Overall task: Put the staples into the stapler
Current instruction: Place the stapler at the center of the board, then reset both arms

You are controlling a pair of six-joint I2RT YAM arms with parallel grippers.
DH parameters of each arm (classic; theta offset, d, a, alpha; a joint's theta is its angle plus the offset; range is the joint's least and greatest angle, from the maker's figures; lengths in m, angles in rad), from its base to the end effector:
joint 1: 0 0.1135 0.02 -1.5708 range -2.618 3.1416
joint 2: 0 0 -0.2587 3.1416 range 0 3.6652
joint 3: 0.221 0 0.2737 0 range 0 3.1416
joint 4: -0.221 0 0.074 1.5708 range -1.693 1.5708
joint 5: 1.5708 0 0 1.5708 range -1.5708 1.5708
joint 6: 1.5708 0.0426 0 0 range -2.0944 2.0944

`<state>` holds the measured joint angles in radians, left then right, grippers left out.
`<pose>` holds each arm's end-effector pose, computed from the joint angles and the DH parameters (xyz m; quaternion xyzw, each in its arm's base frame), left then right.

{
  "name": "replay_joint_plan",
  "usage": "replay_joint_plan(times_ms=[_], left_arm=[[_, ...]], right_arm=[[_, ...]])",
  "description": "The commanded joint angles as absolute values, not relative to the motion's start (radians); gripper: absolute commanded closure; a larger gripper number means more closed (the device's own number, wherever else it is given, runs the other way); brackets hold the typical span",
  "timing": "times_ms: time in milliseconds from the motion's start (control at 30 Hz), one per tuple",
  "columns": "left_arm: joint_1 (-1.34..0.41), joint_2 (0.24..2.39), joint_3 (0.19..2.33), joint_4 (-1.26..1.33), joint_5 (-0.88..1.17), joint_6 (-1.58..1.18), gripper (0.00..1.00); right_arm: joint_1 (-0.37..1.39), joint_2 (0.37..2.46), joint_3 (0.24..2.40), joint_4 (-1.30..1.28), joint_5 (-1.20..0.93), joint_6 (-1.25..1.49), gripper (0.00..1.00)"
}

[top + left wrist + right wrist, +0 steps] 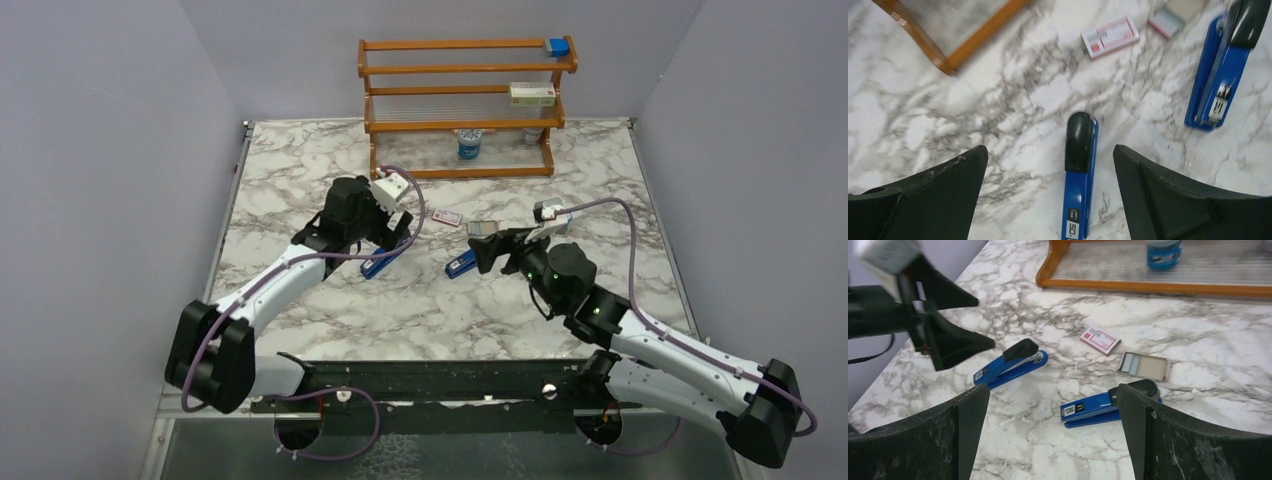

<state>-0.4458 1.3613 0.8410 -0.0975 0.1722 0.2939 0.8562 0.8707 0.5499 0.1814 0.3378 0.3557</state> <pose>0.2876 -0.1455 0.2187 0.3568 0.8112 -0.1109 0.4499 0.1671 0.1711 0.2682 -0.0774 0.7480 0.2641 0.6039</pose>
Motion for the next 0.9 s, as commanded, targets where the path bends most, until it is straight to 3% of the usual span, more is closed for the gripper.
replay_joint_plan(times_ms=[0, 200, 433, 867], left_arm=[[-0.448, 1.191, 0.779, 0.141, 0.067, 0.103, 0.01], [-0.448, 0.954, 0.568, 0.321, -0.161, -0.142, 0.01], [-0.447, 0.742, 0.476, 0.273, -0.482, -0.135, 0.01], [-0.448, 0.685, 0.462, 0.154, -0.528, -0.261, 0.01]], right_arm=[[0.854, 0.798, 0.572, 0.130, 0.527, 0.273, 0.00], [0.854, 0.751, 0.554, 0.137, 0.622, 0.259, 0.00], [0.854, 0.787, 0.627, 0.016, 0.682, 0.328, 0.00], [0.854, 0.783, 0.619, -0.001, 0.735, 0.418, 0.00]])
